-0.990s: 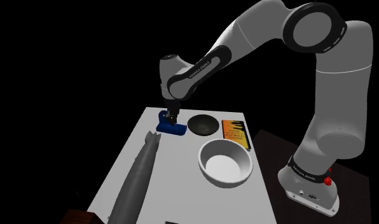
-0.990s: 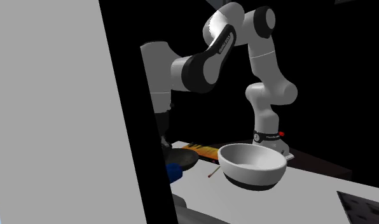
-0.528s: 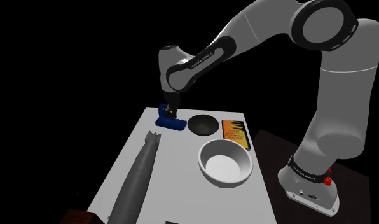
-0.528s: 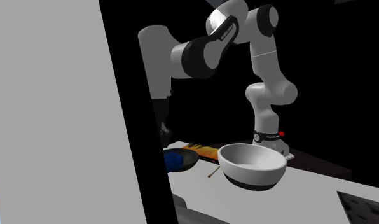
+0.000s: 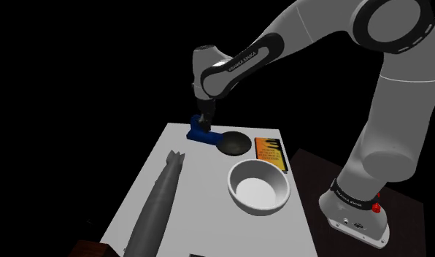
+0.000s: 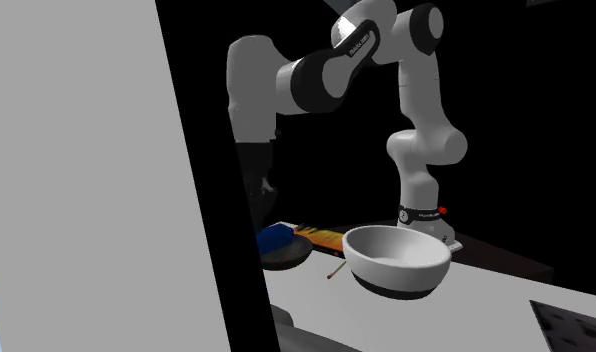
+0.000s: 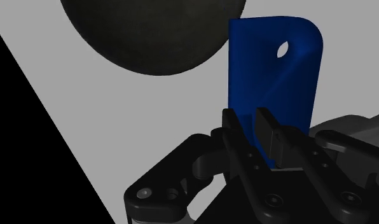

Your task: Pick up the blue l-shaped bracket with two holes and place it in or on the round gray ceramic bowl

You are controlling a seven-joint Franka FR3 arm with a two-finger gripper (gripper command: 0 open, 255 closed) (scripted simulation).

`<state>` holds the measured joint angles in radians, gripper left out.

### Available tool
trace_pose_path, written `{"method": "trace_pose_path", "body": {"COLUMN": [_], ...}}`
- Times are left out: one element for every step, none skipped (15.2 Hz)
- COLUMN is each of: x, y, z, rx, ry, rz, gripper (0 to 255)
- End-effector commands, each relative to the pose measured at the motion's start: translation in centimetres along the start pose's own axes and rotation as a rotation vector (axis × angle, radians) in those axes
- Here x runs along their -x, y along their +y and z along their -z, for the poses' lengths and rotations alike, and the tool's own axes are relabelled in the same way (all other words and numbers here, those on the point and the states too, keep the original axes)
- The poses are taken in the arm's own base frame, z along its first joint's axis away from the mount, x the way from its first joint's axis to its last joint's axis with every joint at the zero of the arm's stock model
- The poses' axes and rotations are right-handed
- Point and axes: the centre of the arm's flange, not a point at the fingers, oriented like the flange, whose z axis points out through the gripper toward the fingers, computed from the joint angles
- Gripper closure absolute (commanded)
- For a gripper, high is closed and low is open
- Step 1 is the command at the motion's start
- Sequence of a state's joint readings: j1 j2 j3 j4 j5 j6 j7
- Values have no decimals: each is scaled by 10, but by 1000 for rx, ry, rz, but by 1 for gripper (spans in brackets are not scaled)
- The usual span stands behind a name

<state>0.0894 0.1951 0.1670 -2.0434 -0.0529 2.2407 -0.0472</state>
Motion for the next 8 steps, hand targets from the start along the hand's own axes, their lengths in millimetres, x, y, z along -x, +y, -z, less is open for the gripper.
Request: {"method": "trace_pose_path", "body": {"x": [23,34,45,55,66,77,88,99], "y": [14,21,29,36,44,51,59,66], "z": [-2,-4,-5,-7,-8,-10,-11,-13], "rx": [0,0,0,0,0,0,0,0], "ry": [1,1,1,1,1,1,1,1], "rz": [0,0,0,0,0,0,0,0], "gripper": [255,255,255,255,255,255,255,255]}}
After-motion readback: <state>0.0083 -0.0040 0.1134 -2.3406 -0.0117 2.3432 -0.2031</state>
